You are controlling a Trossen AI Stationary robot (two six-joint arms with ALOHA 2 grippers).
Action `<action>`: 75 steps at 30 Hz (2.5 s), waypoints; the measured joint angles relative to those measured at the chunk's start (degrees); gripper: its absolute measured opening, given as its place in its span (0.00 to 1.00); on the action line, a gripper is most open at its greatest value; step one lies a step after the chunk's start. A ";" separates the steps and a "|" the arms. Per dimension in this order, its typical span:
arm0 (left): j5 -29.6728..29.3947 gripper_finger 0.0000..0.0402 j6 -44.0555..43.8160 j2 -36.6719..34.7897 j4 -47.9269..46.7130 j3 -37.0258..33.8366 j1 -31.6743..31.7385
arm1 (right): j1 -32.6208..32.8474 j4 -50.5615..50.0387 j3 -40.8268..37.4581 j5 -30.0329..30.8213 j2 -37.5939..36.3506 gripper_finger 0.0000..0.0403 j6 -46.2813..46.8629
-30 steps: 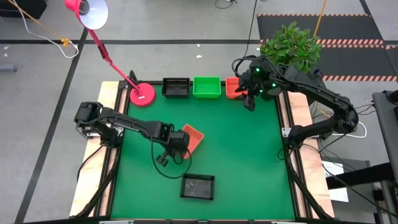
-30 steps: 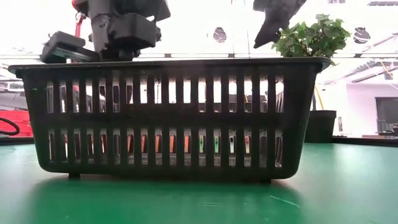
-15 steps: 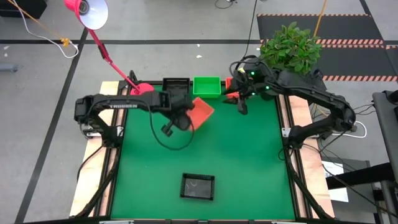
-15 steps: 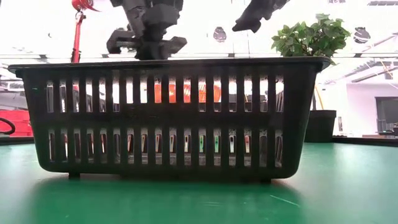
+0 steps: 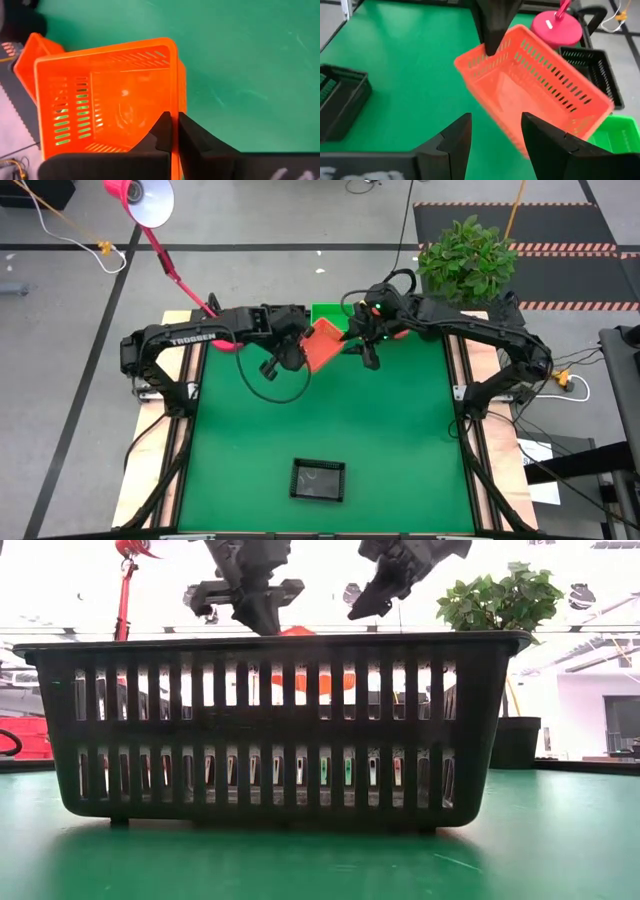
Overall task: Stack baskets by color
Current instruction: Stack the bottom orange bin on top of the top orange bins
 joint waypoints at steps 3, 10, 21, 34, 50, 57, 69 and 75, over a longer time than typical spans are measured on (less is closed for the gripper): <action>-0.50 0.04 2.97 0.02 -1.20 0.00 -0.21 | 0.00 1.70 0.00 -0.01 1.23 0.42 -0.16; -1.84 0.02 6.63 0.02 -1.02 0.00 -0.04 | 0.00 1.87 0.00 0.16 3.93 0.40 -2.99; -2.40 0.02 8.36 0.04 0.84 0.00 -0.13 | 0.00 1.62 0.00 0.92 7.87 0.24 -3.79; -5.77 0.05 8.11 0.11 6.31 0.00 -0.17 | 0.31 -3.90 0.04 3.16 8.02 0.03 -5.86; -8.87 0.55 -9.51 0.07 16.73 0.07 -0.17 | 1.09 -5.70 0.04 6.54 7.43 0.00 -5.26; -11.70 0.67 -19.09 0.04 16.79 0.07 -0.17 | 1.07 -5.60 0.04 6.51 7.43 0.00 -4.61; -15.42 0.74 -34.57 0.04 13.61 -0.74 -0.11 | 0.51 -8.48 0.00 10.70 4.51 0.00 -1.71; -16.46 0.74 -41.40 0.04 12.65 -0.74 -0.11 | -0.11 -13.95 -0.02 13.97 3.32 0.00 -1.36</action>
